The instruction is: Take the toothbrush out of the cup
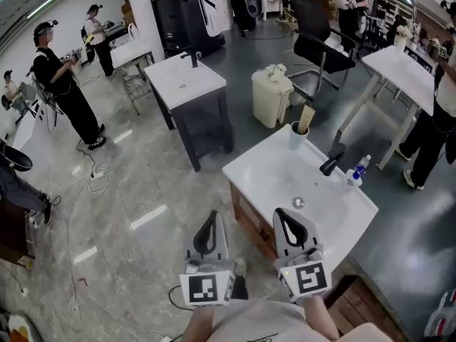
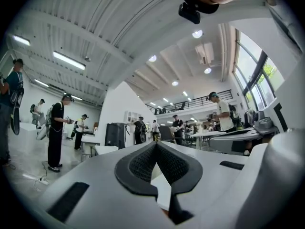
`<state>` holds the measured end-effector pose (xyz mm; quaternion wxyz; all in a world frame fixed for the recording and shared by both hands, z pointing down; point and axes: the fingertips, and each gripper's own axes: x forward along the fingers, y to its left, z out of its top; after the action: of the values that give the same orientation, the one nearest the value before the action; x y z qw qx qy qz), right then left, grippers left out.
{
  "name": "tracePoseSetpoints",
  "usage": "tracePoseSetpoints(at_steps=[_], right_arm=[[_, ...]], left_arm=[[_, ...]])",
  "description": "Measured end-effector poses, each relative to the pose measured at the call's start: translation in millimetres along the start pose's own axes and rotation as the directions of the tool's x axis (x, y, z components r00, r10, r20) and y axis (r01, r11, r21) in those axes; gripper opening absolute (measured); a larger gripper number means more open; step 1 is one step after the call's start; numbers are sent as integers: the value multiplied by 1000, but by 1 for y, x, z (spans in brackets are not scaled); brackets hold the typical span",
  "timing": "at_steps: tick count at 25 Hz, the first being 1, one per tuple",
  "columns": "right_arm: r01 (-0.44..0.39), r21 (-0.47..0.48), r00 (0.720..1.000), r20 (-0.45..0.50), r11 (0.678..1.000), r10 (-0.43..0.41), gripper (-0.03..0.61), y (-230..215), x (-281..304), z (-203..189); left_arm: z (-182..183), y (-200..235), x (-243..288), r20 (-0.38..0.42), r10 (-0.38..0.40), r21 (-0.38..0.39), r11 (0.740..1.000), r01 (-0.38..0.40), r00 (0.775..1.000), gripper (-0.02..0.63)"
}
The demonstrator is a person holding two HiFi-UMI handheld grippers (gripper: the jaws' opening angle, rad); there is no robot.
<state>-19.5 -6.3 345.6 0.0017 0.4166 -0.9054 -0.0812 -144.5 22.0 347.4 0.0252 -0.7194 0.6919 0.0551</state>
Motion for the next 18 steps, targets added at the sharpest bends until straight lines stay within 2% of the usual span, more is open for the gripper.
tracePoseSetpoints(at_steps=[3, 11, 15, 18], right_arm=[[8, 1, 1000, -8, 1000, -8, 11, -6, 45, -4], [55, -11, 997, -45, 998, -56, 11, -26, 123, -17], [74, -77, 995, -57, 994, -79, 11, -39, 146, -19], [80, -20, 995, -54, 997, -81, 12, -54, 161, -19]], left_arm=[[3, 26, 40, 5, -26, -3, 1000, 26, 1000, 15], [1, 84, 116, 21, -28, -8, 1000, 29, 999, 15], [-12, 88, 140, 5, -60, 1, 998, 60, 998, 15], [-12, 81, 162, 6, -85, -3, 996, 85, 996, 15]])
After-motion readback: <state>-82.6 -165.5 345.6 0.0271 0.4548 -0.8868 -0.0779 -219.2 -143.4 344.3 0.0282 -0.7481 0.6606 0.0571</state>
